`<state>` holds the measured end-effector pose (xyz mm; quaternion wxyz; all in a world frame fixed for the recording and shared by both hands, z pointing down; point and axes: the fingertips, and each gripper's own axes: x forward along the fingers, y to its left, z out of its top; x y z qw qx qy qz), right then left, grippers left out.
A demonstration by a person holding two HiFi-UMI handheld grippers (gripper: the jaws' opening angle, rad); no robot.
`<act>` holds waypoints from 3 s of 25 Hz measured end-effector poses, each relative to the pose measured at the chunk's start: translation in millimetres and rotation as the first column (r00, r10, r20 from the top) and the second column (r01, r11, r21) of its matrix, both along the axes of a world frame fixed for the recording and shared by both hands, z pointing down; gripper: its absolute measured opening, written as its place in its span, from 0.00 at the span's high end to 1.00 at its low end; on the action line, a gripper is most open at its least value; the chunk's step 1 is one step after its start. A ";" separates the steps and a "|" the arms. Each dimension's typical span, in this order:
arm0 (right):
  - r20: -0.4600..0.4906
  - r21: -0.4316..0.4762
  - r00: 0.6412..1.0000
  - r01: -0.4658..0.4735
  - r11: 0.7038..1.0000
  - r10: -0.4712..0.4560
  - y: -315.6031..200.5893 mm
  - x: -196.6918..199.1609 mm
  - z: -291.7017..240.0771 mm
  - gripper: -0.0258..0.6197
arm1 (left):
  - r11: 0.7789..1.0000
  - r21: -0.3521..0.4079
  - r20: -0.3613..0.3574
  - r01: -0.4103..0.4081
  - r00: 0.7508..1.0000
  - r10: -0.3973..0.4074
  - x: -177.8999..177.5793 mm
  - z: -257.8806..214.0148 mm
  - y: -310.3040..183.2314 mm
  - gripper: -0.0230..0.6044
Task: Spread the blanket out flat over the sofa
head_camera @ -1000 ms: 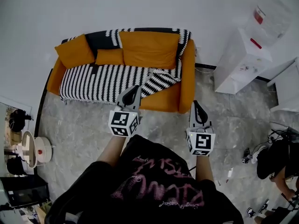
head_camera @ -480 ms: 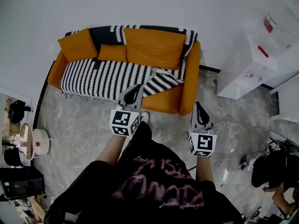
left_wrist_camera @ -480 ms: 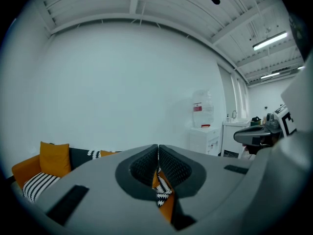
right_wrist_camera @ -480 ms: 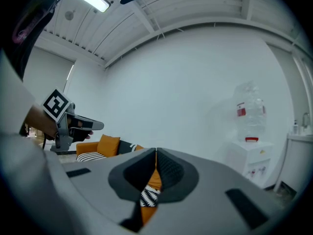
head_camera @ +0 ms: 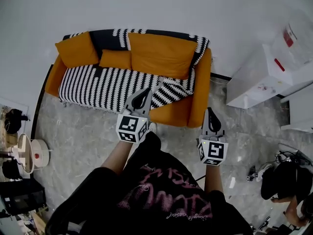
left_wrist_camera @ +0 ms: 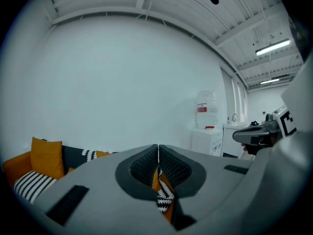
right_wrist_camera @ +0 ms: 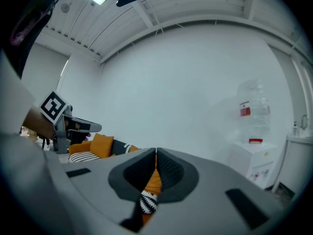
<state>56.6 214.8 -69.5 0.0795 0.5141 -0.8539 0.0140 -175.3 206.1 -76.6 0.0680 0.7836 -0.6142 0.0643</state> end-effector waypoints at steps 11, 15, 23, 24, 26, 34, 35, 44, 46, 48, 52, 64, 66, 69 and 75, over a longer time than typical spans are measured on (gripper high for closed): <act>-0.025 -0.028 0.998 -0.051 0.998 0.051 -50.5 -38.7 11.9 0.93 | 0.999 -0.042 -0.060 -0.027 0.998 0.025 -45.0 23.5 -53.4 0.94; -0.027 -0.036 0.997 -0.080 0.996 0.079 -77.5 -57.1 10.1 0.93 | 0.998 -0.039 -0.079 -0.040 0.996 0.037 -65.5 21.8 -80.7 0.94; -0.057 -0.047 0.990 -0.130 0.990 0.128 -115.6 -86.8 9.6 0.93 | 0.992 -0.059 -0.100 -0.108 0.990 0.101 -91.5 31.2 -120.9 0.94; -0.060 -0.047 0.989 -0.139 0.989 0.136 -120.9 -90.3 10.0 0.93 | 0.991 -0.062 -0.102 -0.116 0.989 0.109 -94.5 33.4 -126.2 0.94; -0.069 -0.045 0.987 -0.152 0.987 0.148 -130.3 -98.9 9.6 0.93 | 0.989 -0.072 -0.112 -0.132 0.986 0.123 -101.1 38.8 -135.9 0.94; -0.100 -0.048 0.982 -0.165 0.985 0.159 -157.1 -131.3 14.8 0.93 | 0.979 -0.088 -0.141 -0.185 0.975 0.171 -121.7 50.6 -164.3 0.94; -0.103 -0.047 0.982 -0.165 0.985 0.160 -159.6 -134.8 15.1 0.93 | 0.977 -0.092 -0.143 -0.191 0.974 0.177 -124.1 52.2 -166.8 0.94; -0.097 -0.070 0.985 -0.150 0.986 0.143 -185.1 -134.2 22.2 0.93 | 0.967 -0.133 -0.151 -0.216 0.969 0.195 -119.6 67.8 -191.1 0.94; -0.092 -0.074 0.986 -0.144 0.987 0.137 -194.3 -127.2 26.1 0.93 | 0.966 -0.141 -0.140 -0.217 0.970 0.197 -111.8 71.7 -198.5 0.94; -0.079 -0.073 0.988 -0.136 0.988 0.131 -204.7 -118.7 28.5 0.93 | 0.967 -0.141 -0.127 -0.211 0.973 0.194 -103.2 72.8 -207.6 0.94; -0.062 -0.081 0.992 -0.111 0.991 0.106 -221.1 -102.0 33.3 0.93 | 0.972 -0.142 -0.117 -0.186 0.978 0.170 -86.9 69.3 -220.1 0.94; 0.011 -0.146 0.999 -0.041 0.988 0.044 -256.4 -81.1 67.4 0.93 | 0.978 -0.161 -0.083 -0.133 0.989 0.121 -60.2 81.4 -250.4 0.94; 0.009 -0.163 0.999 -0.030 0.986 0.032 -259.1 -82.9 77.8 0.93 | 0.976 -0.175 -0.080 -0.131 0.990 0.118 -59.0 89.8 -253.0 0.94; 0.009 -0.177 1.000 -0.024 0.984 0.026 -268.8 -83.4 91.8 0.93 | 0.973 -0.192 -0.078 -0.125 0.991 0.112 -58.0 105.6 -263.2 0.94; 0.024 -0.241 0.999 -0.023 0.970 0.030 -291.1 -82.4 126.4 0.93 | 0.961 -0.258 -0.099 -0.102 0.992 0.079 -57.0 146.7 -287.1 0.94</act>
